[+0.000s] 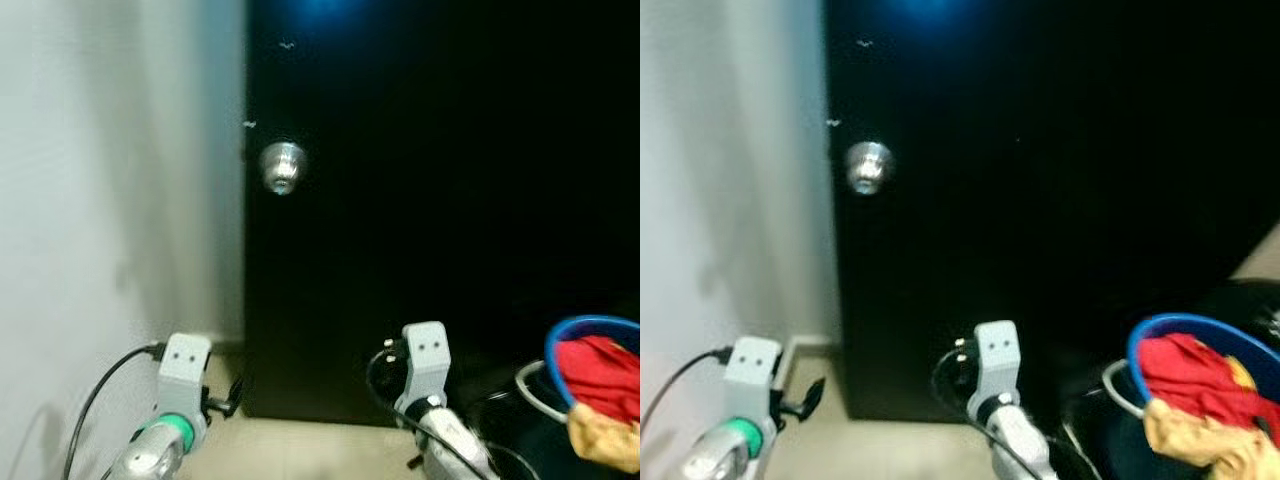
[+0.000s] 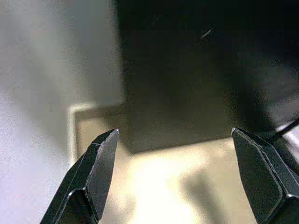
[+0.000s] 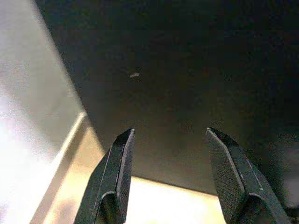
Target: Clothes washing
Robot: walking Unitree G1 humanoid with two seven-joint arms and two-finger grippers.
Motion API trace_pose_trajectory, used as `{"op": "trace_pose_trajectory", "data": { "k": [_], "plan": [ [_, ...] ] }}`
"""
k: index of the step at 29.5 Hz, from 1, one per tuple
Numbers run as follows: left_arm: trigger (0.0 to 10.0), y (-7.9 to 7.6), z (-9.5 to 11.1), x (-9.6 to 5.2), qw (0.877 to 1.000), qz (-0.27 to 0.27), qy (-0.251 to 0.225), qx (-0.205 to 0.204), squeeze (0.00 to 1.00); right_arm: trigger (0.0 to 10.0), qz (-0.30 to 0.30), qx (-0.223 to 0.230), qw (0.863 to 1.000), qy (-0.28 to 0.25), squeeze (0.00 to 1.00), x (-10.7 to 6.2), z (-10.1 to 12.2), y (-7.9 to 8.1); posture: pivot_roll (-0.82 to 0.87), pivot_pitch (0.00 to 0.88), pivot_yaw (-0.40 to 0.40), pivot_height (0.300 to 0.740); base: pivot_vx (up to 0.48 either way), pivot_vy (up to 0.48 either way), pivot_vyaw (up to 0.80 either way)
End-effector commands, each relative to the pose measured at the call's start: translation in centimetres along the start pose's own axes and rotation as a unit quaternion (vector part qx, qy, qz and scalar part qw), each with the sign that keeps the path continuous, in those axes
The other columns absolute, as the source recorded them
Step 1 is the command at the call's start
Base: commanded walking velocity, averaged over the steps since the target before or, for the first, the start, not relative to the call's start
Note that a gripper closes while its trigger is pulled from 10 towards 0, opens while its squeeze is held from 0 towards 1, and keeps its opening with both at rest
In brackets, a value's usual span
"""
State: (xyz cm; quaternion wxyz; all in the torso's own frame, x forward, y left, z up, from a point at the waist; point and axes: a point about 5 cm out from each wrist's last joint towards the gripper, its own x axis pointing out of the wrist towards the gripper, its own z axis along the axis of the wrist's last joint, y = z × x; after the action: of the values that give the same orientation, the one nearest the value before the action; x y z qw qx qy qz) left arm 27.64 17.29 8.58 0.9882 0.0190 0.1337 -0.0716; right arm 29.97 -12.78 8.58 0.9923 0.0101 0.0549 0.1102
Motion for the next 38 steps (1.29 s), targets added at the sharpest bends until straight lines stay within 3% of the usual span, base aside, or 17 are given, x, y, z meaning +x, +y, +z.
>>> {"op": "trace_pose_trajectory", "data": {
  "k": [1,6,17,28,38],
  "plan": [
    [10.0,-0.30,-0.35,-0.17,1.000,-0.009,0.001,-0.003,0.00,10.0,-0.006,0.004,1.000,0.002,0.00,-0.13,-0.27,-0.26,-0.01,0.001,-0.021,0.740,0.000,0.000,-0.80],
    [10.0,-0.31,-0.26,-0.22,1.000,-0.007,-0.016,0.010,0.00,10.0,-0.004,0.001,1.000,0.000,0.00,0.00,-0.16,-0.27,-0.01,0.000,-0.024,0.740,0.000,0.000,-0.80],
    [10.0,-0.81,-0.17,-0.04,1.000,-0.010,-0.020,-0.018,0.00,10.0,-0.008,-0.006,1.000,-0.001,0.00,-0.05,-0.11,-0.78,-0.02,0.000,-0.027,0.740,0.000,0.000,-0.80],
    [10.0,-0.37,-0.38,-0.18,0.999,0.002,-0.033,-0.001,0.00,10.0,-0.006,-0.017,1.000,0.002,0.00,0.08,-0.33,-0.80,-0.01,0.012,-0.037,0.740,0.000,0.000,-0.80],
    [10.0,0.12,-0.04,-0.01,0.999,0.015,-0.040,-0.009,0.00,10.0,-0.005,-0.018,1.000,0.002,0.00,0.36,-0.31,-0.73,-0.02,0.021,-0.022,0.740,0.000,0.000,-0.80]
  ]
}}
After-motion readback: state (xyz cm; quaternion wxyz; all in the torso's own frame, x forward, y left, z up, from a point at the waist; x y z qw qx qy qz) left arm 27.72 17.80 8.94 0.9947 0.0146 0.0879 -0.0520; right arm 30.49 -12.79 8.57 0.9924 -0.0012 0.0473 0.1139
